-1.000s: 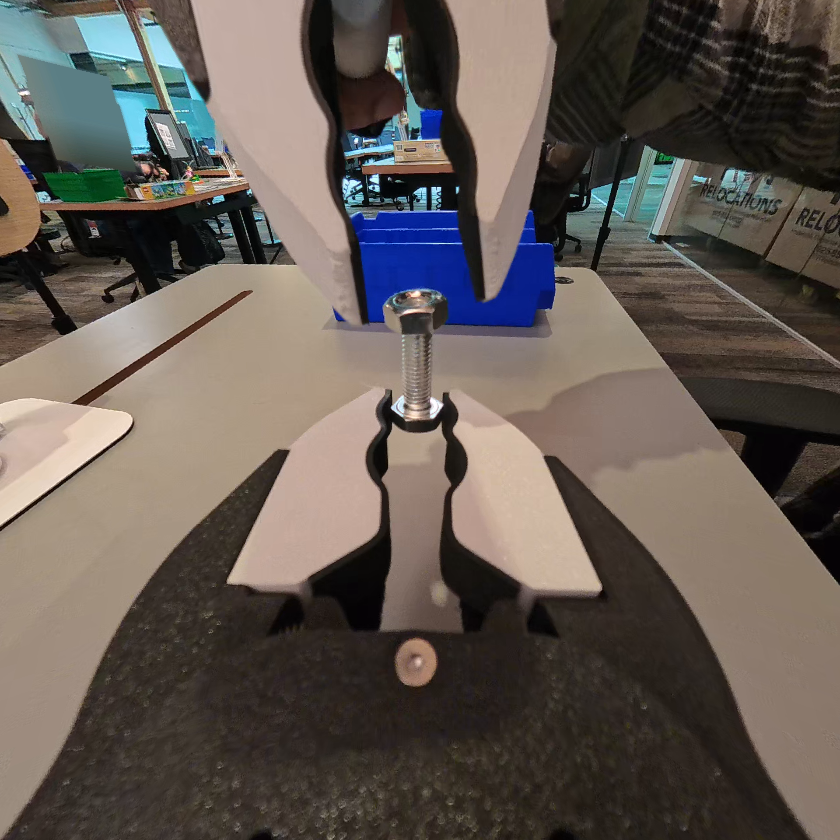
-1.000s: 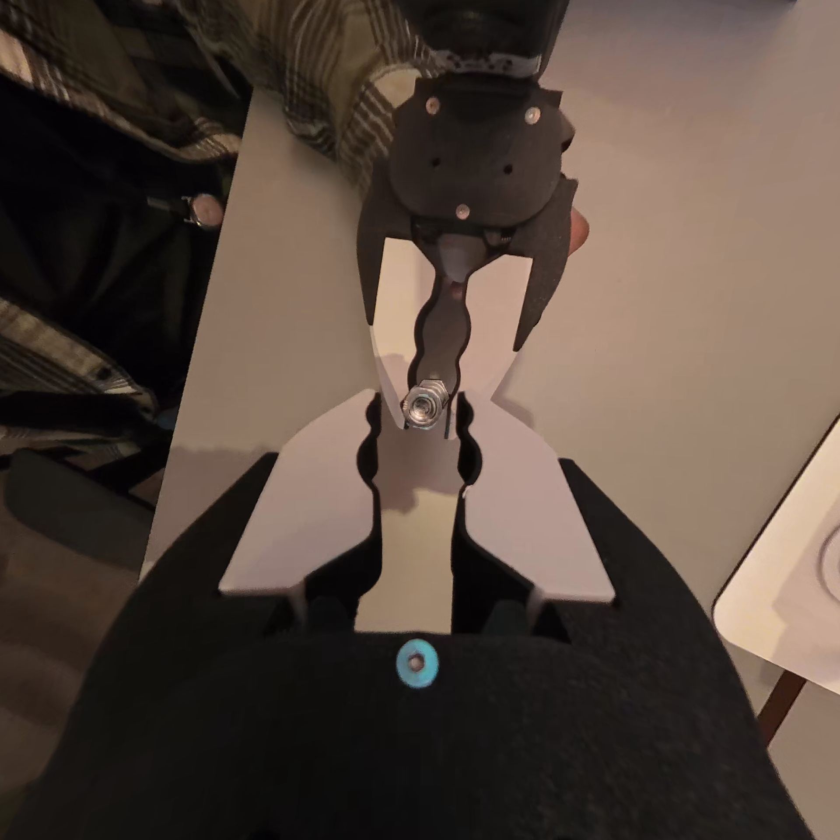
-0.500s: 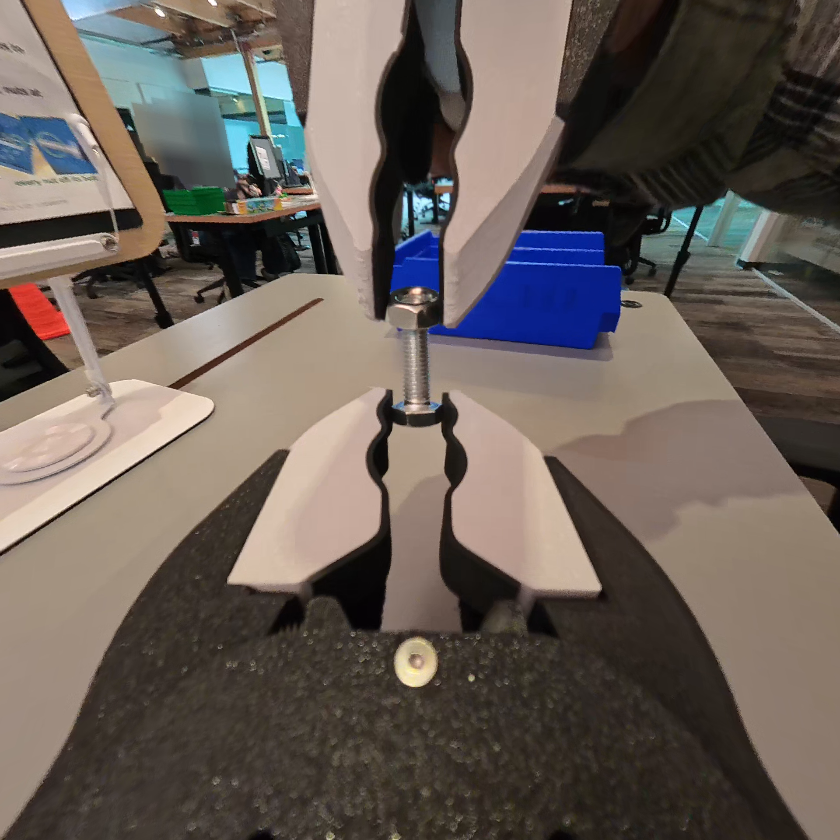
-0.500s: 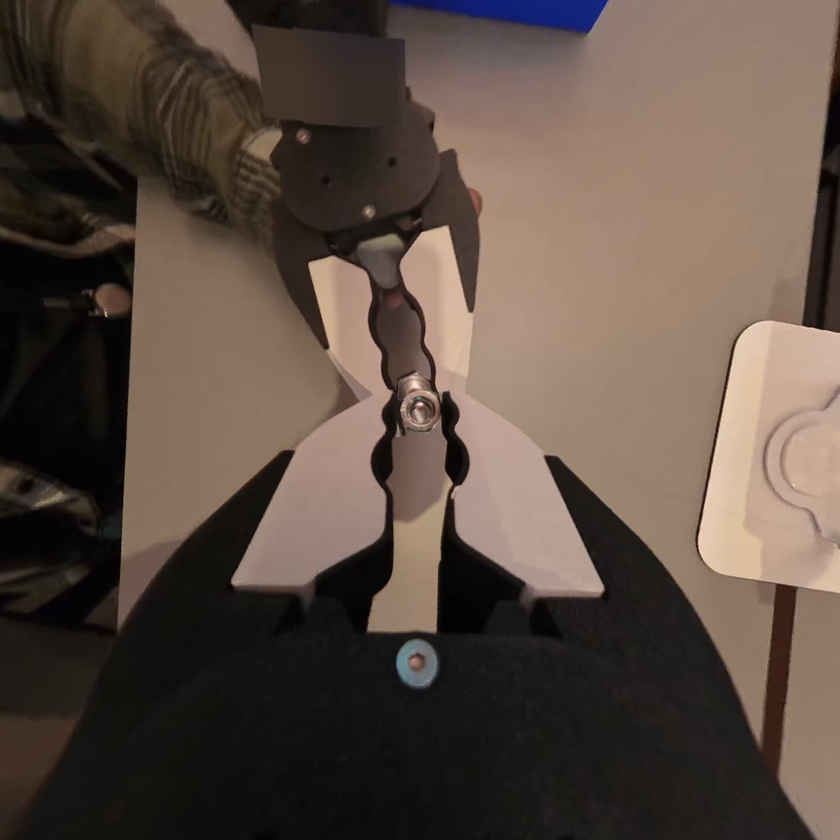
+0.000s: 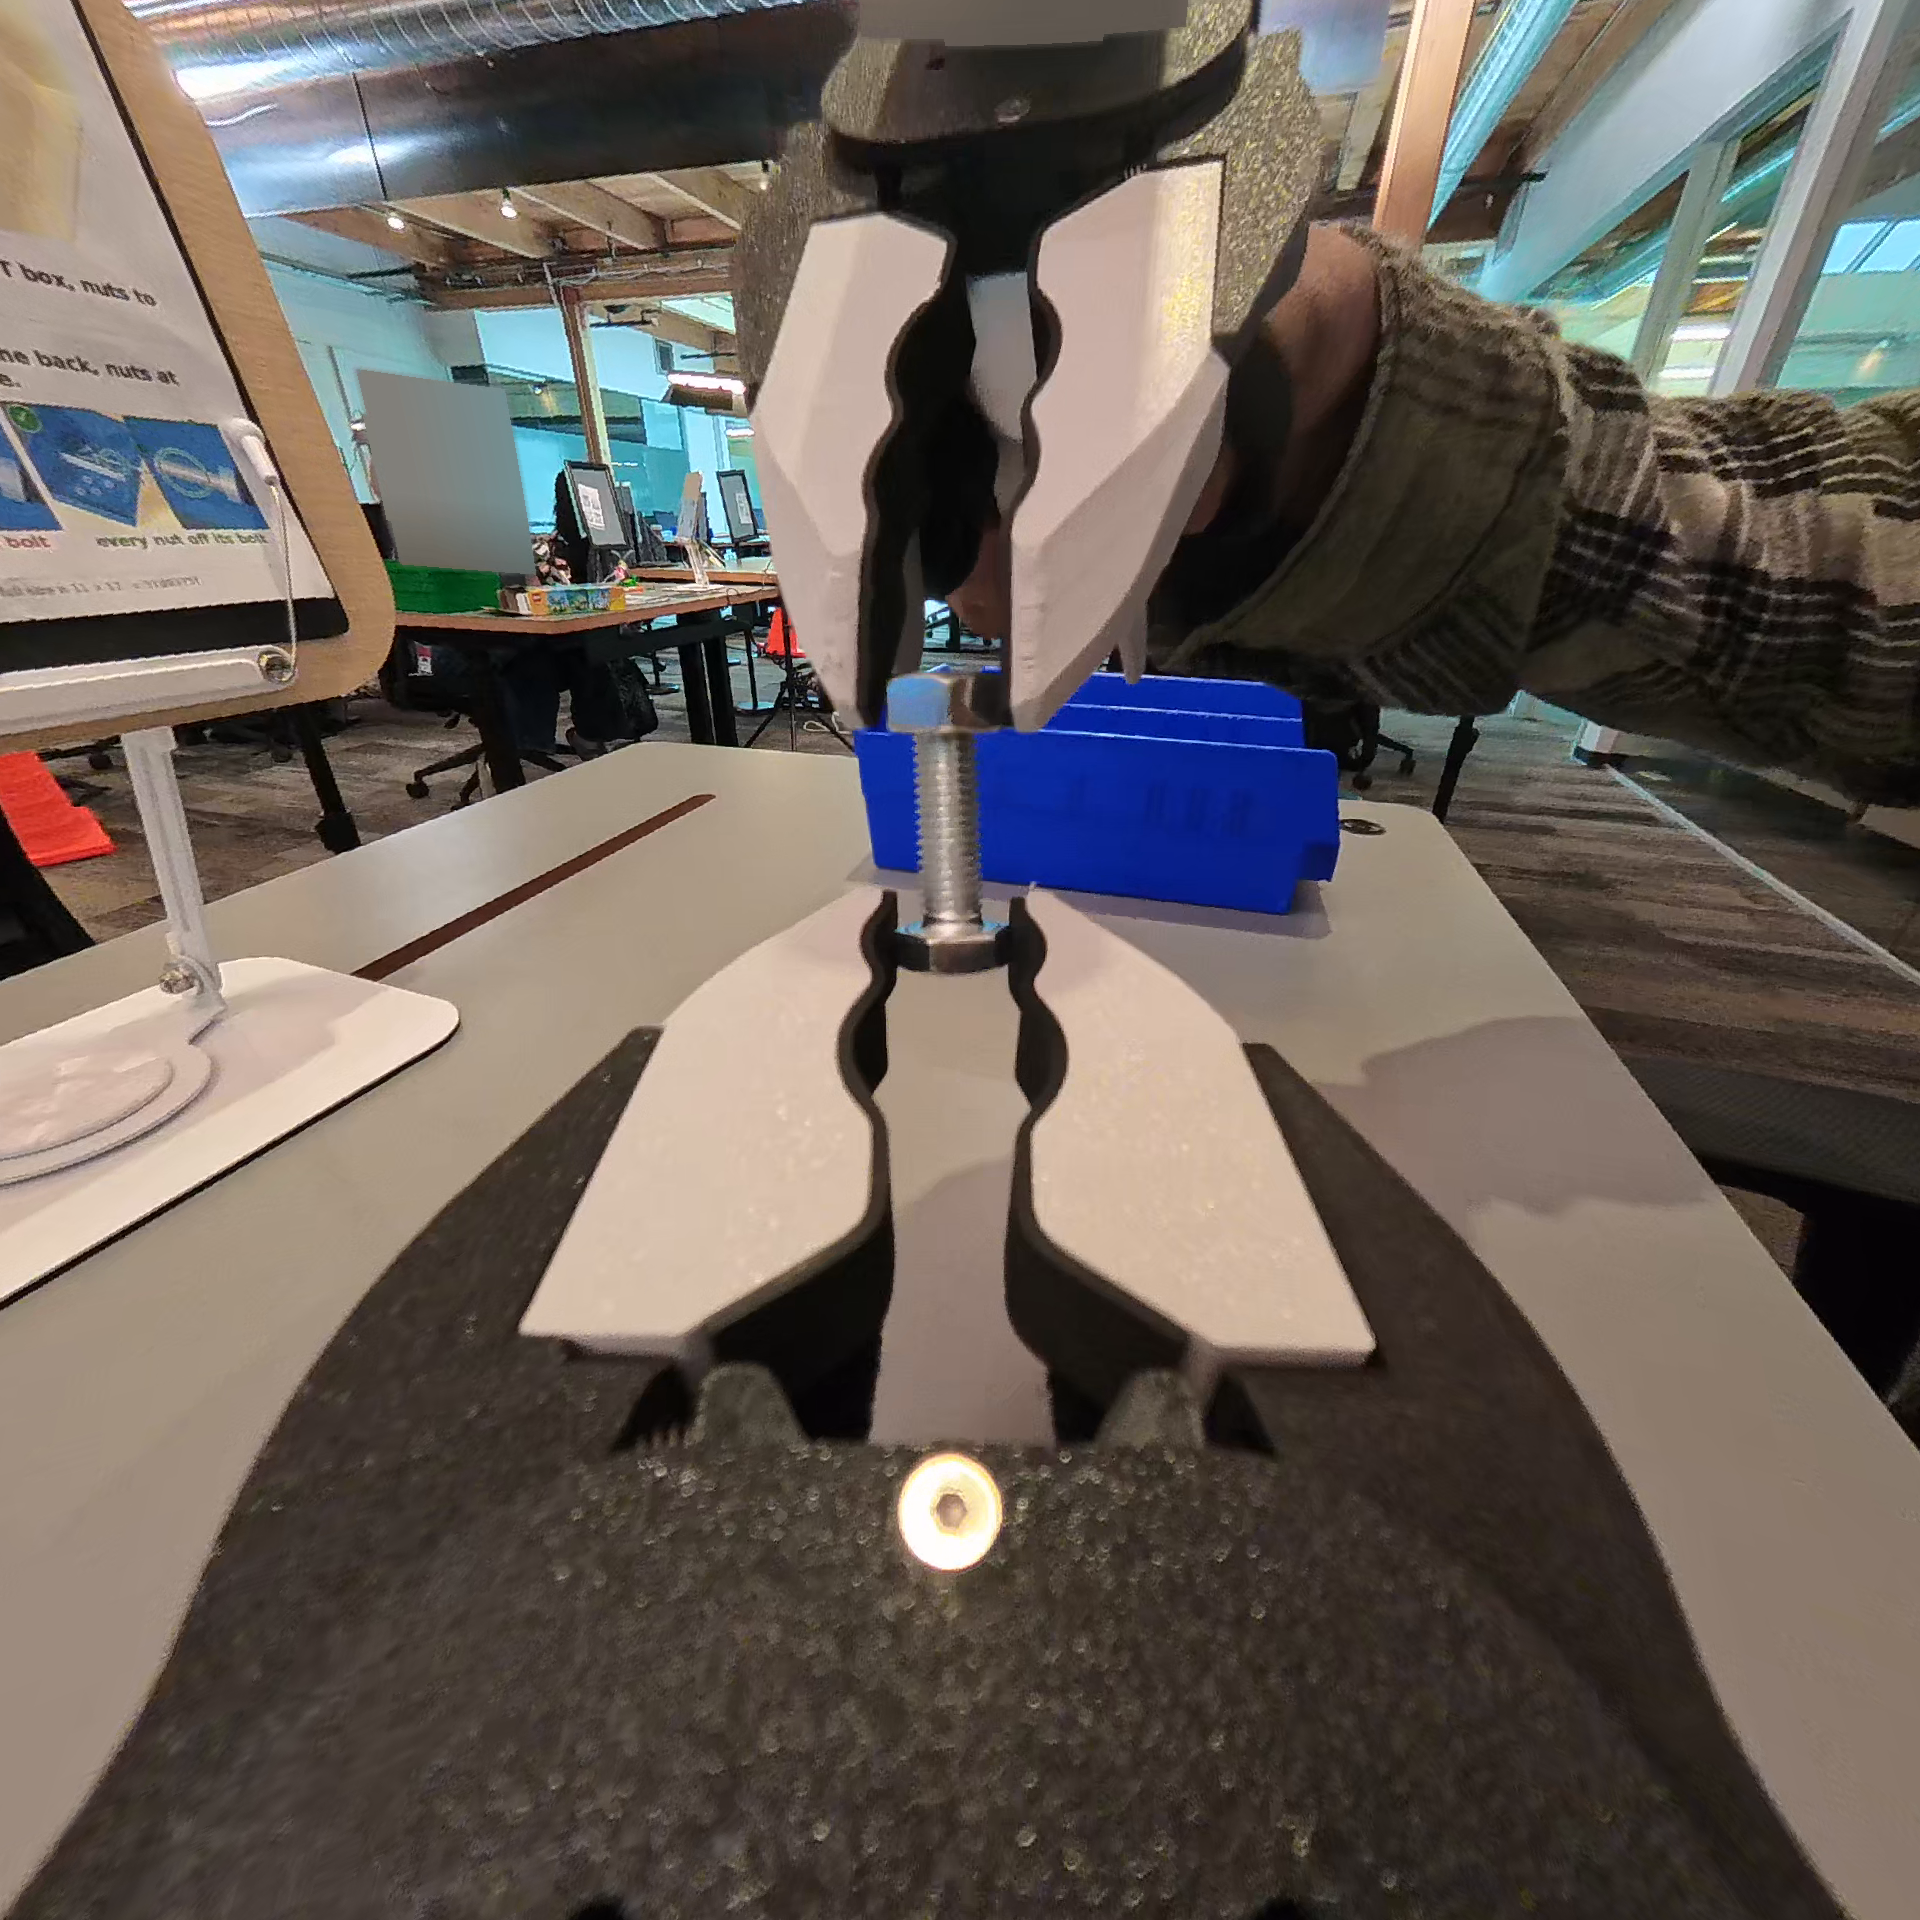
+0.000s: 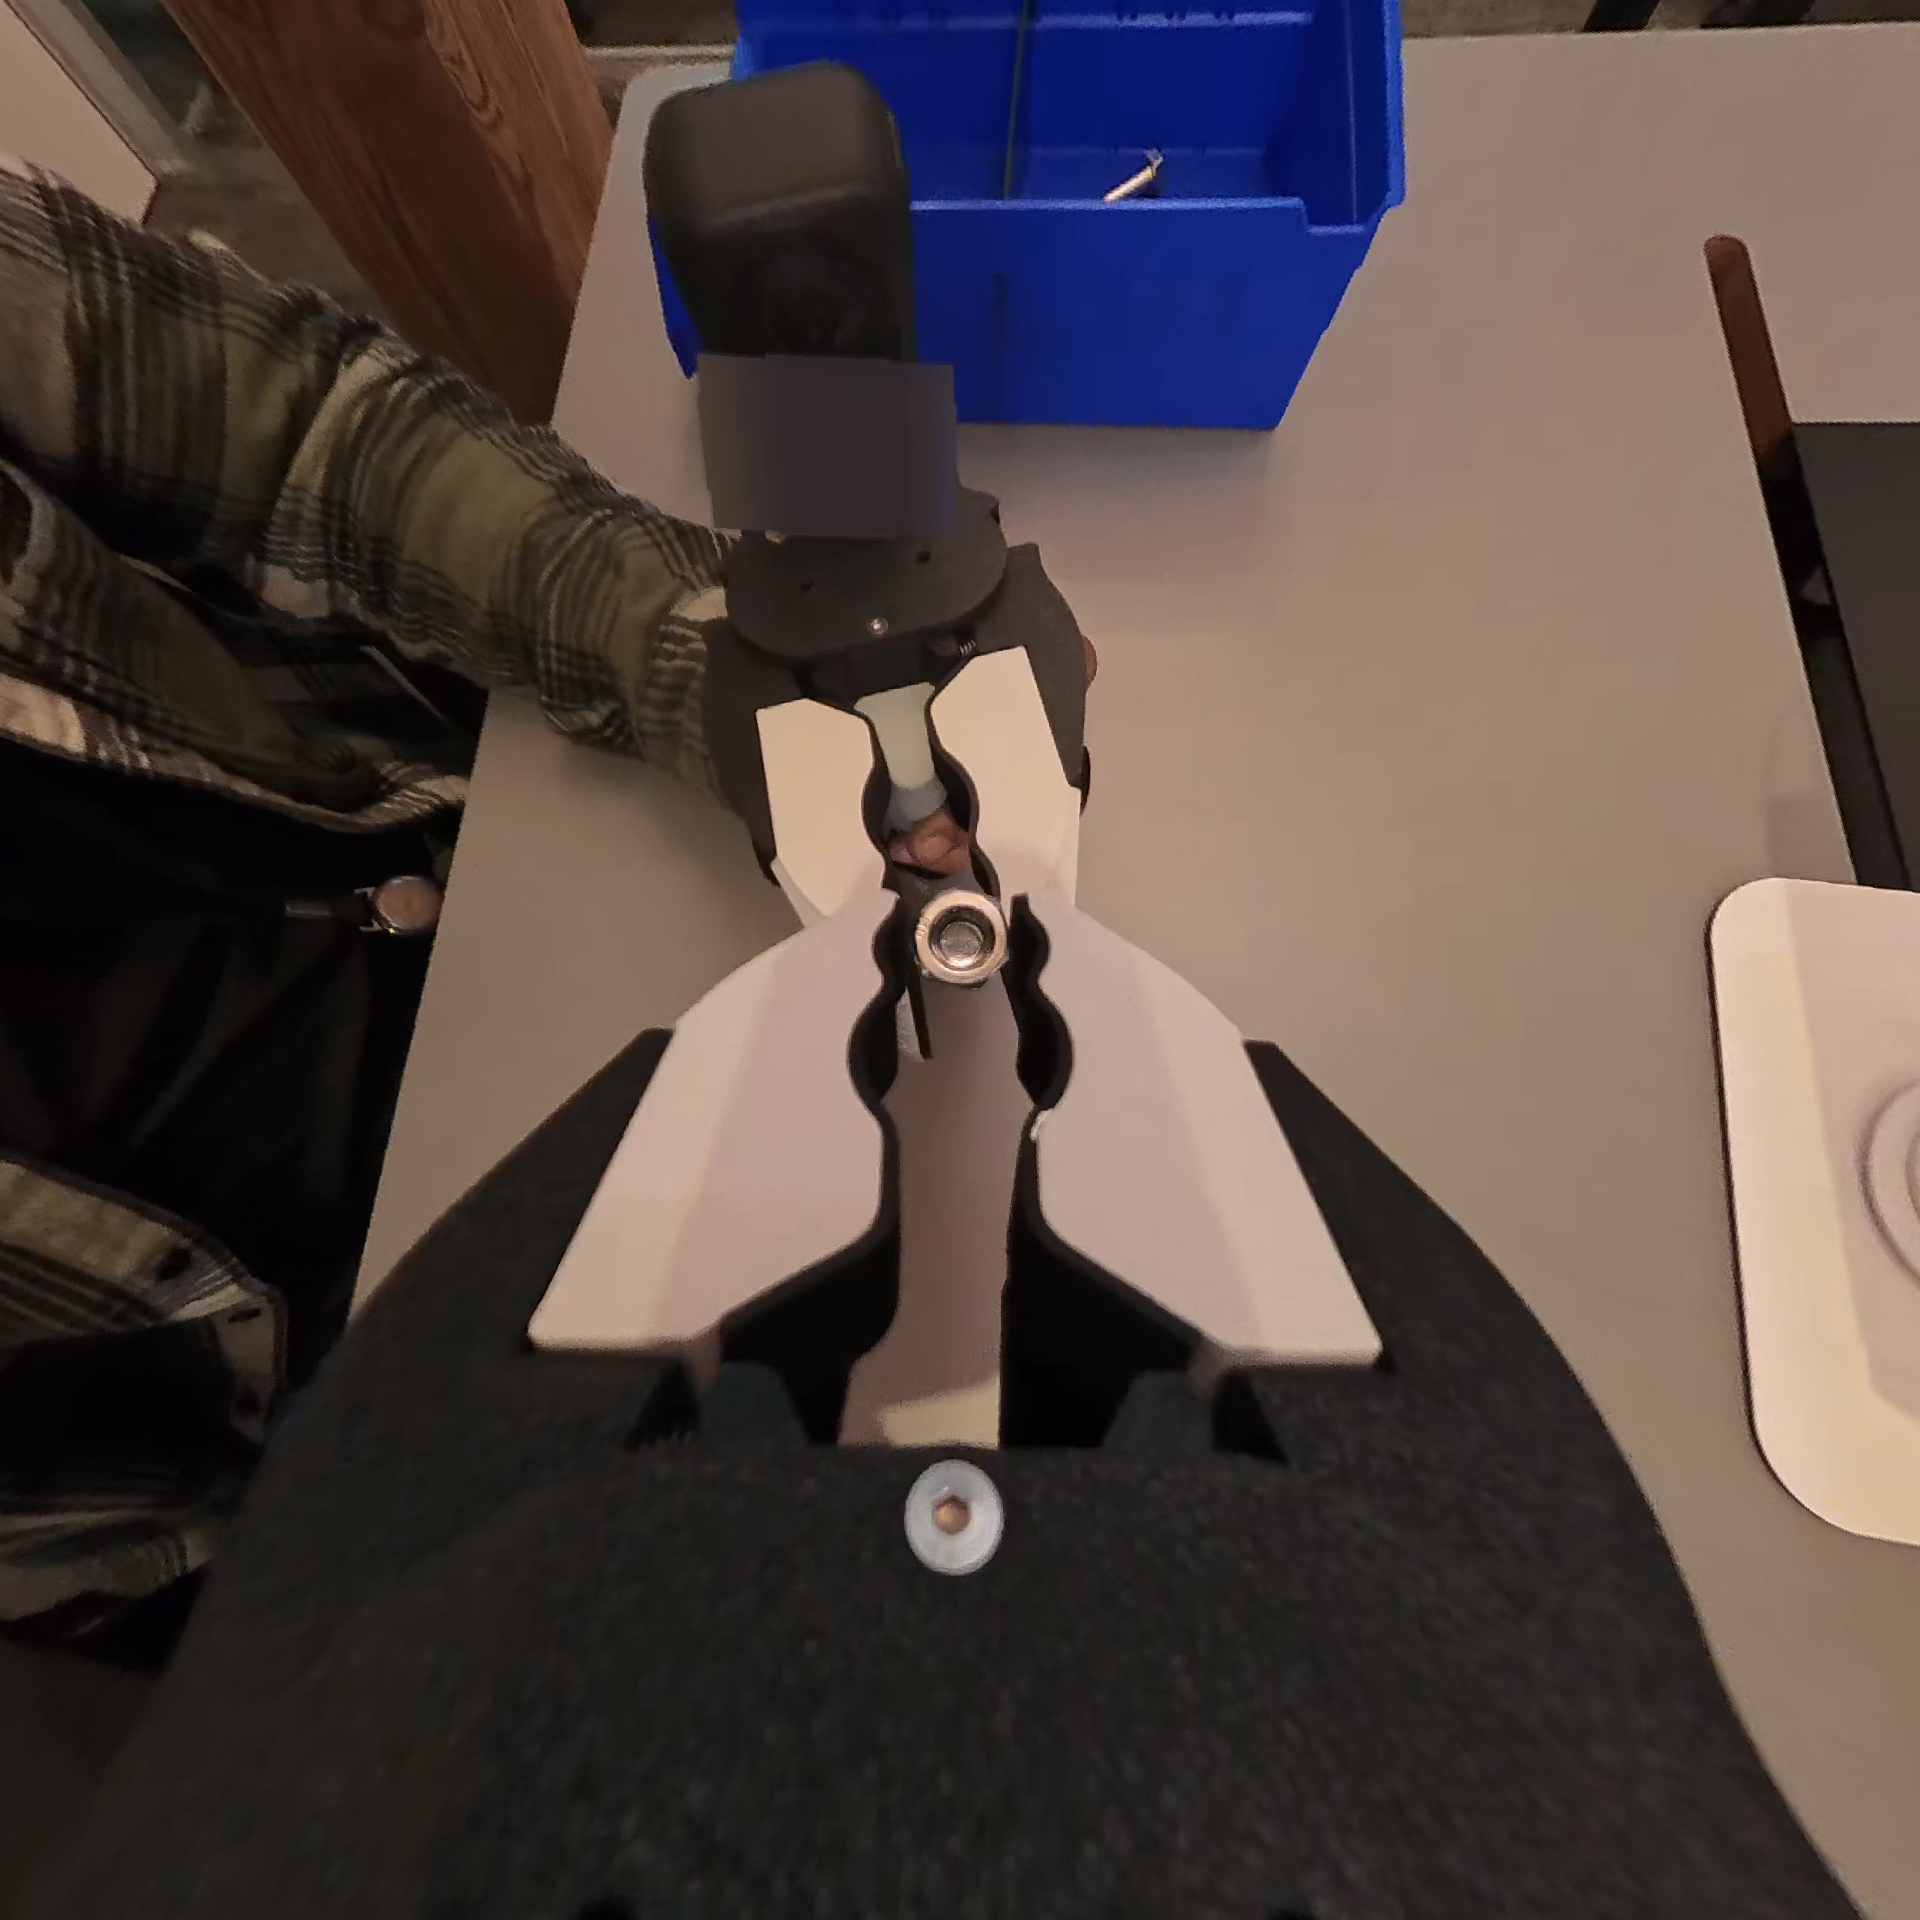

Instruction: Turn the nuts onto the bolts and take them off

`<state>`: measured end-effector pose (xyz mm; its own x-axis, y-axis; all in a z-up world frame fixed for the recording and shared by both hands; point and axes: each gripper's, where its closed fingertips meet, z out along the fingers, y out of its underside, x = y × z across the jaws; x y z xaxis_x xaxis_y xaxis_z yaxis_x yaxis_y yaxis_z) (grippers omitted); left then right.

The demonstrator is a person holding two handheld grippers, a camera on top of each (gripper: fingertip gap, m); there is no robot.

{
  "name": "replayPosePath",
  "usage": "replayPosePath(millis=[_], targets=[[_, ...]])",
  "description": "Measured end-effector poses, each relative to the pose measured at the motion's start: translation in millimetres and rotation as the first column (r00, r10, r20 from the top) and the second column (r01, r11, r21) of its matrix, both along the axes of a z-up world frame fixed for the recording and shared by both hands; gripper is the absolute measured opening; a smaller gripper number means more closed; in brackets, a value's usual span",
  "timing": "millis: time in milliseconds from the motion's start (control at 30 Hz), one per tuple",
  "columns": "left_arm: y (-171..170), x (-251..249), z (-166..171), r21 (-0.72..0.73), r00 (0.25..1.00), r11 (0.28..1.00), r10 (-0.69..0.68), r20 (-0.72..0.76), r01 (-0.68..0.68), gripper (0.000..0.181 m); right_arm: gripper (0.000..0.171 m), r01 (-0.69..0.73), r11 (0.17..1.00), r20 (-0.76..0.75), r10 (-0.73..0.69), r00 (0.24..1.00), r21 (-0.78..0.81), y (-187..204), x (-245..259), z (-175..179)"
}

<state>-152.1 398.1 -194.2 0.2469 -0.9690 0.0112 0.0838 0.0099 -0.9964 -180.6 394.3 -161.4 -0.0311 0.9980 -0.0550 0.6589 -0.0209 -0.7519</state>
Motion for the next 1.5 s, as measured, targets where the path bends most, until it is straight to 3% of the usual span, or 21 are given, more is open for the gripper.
replayPosePath(millis=[367, 967, 1333, 1433, 1500], targets=[[1, -5, 8, 0.031, 0.998, 0.998, 0.059, 0.022, -0.060, 0.020, 0.018, 0.091, 0.988, -0.136, -0.108, 0.985, -0.126, 1, -4, 8], [-5, 2, 3, 0.027, 1.000, 1.000, -0.002, -0.009, 0.002, 0.020, 0.021, 0.039, 0.995, -0.100, -0.048, 0.994, -0.087, -4, 1, 2], [7, -1, -8, -0.020, 0.999, 0.999, 0.030, -0.033, -0.031, 0.020, 0.024, 0.055, 0.994, -0.180, -0.072, 0.981, -0.097, 7, 8, 0], [18, -8, -11, -0.066, 0.998, 0.996, 0.067, -0.016, -0.068, 0.020, 0.028, 0.177, 0.979, -0.289, -0.198, 0.937, -0.097, 25, 21, -12], [25, -14, -9, -0.081, 0.995, 0.992, 0.100, 0.007, -0.099, 0.020, 0.028, 0.310, 0.941, -0.486, -0.338, 0.806, -0.140, 46, 27, -8]])
